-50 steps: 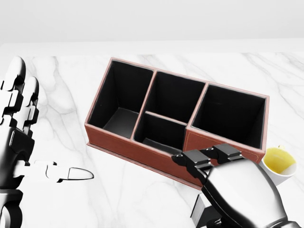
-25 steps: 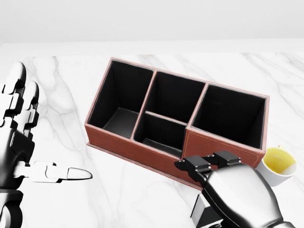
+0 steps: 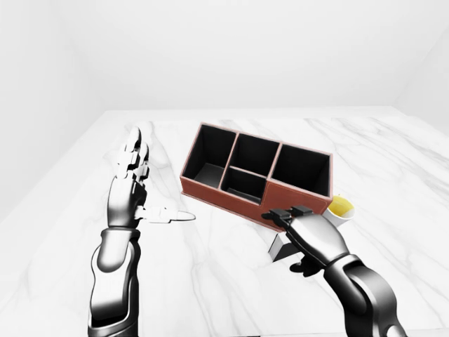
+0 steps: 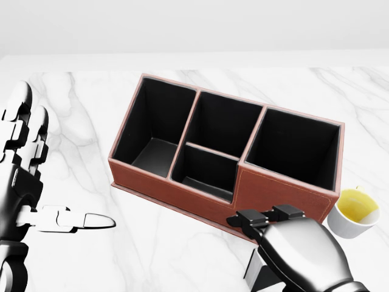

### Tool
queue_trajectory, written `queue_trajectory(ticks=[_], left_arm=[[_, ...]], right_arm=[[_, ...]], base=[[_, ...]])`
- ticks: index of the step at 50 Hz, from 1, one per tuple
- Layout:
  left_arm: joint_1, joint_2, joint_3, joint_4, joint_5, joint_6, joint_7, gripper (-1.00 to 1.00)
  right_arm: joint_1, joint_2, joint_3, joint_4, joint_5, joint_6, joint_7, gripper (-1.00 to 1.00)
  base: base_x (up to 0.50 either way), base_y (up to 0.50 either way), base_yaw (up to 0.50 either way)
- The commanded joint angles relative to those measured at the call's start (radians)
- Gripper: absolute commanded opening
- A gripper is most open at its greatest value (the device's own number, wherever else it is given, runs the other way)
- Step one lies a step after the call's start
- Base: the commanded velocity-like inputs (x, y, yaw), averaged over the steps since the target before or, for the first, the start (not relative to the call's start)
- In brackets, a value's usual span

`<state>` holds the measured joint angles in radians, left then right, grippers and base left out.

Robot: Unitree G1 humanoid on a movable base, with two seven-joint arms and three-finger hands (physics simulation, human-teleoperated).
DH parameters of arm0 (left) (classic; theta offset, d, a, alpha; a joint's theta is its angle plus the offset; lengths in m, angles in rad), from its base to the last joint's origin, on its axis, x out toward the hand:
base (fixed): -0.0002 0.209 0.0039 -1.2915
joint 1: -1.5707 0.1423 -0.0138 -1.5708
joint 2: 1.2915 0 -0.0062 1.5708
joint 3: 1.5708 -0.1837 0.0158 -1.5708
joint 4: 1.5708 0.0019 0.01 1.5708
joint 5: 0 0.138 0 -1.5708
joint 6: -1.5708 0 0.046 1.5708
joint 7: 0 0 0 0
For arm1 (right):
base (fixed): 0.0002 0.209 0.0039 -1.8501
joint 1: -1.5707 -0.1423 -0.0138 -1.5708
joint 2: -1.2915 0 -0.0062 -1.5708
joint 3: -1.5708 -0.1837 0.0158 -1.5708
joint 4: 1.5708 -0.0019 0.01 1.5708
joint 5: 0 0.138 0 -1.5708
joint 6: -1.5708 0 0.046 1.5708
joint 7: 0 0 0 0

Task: Pick up the book and place it in the right compartment of the caddy.

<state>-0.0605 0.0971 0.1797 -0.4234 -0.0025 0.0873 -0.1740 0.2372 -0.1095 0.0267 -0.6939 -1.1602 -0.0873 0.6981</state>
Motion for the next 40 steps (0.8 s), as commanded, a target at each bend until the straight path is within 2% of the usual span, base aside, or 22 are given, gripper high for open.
queue_trajectory(ticks=[1,14,40], left_arm=[[-0.001,0.002,0.003,0.016,-0.001,0.000,0.003,1.00],[0.006,0.001,0.008,0.022,-0.006,0.000,0.003,1.00],[0.009,0.007,0.025,0.052,-0.023,0.000,0.005,1.00]], right_arm=[[0.011,-0.006,-0.010,0.047,-0.005,0.000,0.000,0.41],[0.004,-0.012,-0.030,0.109,-0.016,0.000,0.000,0.41],[-0.036,-0.017,-0.014,0.167,-0.059,0.000,0.000,0.43]], base=[[0.00,0.00,0.00],[0.00,0.00,0.00],[0.00,0.00,0.00]])
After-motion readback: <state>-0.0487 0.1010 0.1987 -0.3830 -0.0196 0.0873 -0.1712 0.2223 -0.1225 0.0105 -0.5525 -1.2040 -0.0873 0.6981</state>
